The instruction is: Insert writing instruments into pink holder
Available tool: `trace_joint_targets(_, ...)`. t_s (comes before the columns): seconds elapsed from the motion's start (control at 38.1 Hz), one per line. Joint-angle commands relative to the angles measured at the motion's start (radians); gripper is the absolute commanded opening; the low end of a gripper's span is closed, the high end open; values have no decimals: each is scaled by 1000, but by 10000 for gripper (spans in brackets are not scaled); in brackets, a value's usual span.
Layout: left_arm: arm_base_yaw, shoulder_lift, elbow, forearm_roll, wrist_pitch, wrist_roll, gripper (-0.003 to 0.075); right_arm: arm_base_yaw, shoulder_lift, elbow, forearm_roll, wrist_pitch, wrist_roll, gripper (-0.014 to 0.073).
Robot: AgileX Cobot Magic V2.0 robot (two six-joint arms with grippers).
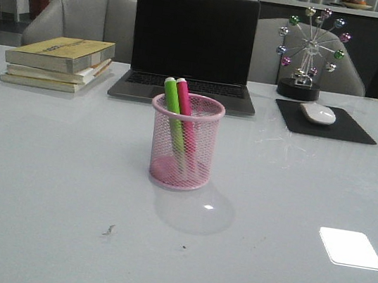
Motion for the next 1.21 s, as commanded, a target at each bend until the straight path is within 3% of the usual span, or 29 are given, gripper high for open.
trace_joint_targets(0.0, 3, -6, -30, -10, -87, -1, 465, -1, -4, 26, 10, -167, -8, 29)
trace_joint_targets(0.32, 3, -6, -30, -10, -87, -1, 465, -1, -4, 23, 19, -91, -8, 29)
trace_joint_targets(1.0, 0, -25, -30, -10, -87, -1, 464, -1, -4, 23, 19, -90, -8, 29)
trace_joint_targets(1.08, 0, -57, -30, 18, -87, -1, 439, -1, -4, 23, 19, -90, -8, 29)
trace_joint_targets(1.18, -6, -138, -18, 18, -86, -1, 348, -1, -4, 23, 19, -90, -8, 29)
